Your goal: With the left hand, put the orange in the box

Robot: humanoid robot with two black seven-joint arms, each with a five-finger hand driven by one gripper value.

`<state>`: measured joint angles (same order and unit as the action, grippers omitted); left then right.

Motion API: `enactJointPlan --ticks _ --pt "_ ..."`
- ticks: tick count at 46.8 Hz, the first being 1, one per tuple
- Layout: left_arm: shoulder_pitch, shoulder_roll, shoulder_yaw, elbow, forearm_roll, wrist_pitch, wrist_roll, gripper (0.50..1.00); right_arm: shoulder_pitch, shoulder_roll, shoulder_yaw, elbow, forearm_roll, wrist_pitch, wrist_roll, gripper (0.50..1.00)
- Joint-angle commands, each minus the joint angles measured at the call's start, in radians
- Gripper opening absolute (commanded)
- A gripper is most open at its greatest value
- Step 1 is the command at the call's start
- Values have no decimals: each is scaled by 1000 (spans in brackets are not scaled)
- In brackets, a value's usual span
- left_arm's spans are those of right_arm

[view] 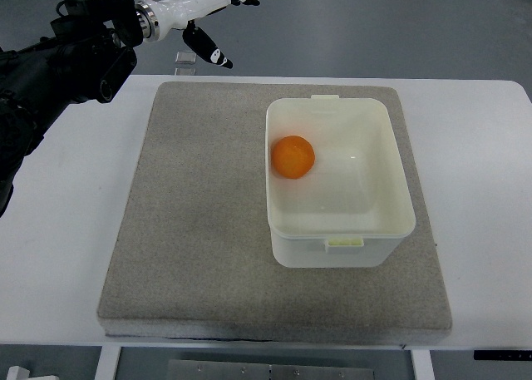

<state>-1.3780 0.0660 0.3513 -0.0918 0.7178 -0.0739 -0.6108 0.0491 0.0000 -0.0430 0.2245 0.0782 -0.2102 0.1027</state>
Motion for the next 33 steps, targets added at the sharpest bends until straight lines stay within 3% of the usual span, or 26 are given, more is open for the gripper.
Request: enactJointPlan --ticks 1,17,25,33 --pt "2 -11 0 1 -93 23 0 930 0 0 0 -1 0 0 0 944" --pt "85 -46 -133 9 -580 65 256 864 0 0 0 -1 0 0 0 944" --pt "122 -64 -300 23 -624 97 269 874 0 0 0 1 0 0 0 944" --pt "181 -60 -495 23 -627 83 267 879 0 0 0 1 0 0 0 944"
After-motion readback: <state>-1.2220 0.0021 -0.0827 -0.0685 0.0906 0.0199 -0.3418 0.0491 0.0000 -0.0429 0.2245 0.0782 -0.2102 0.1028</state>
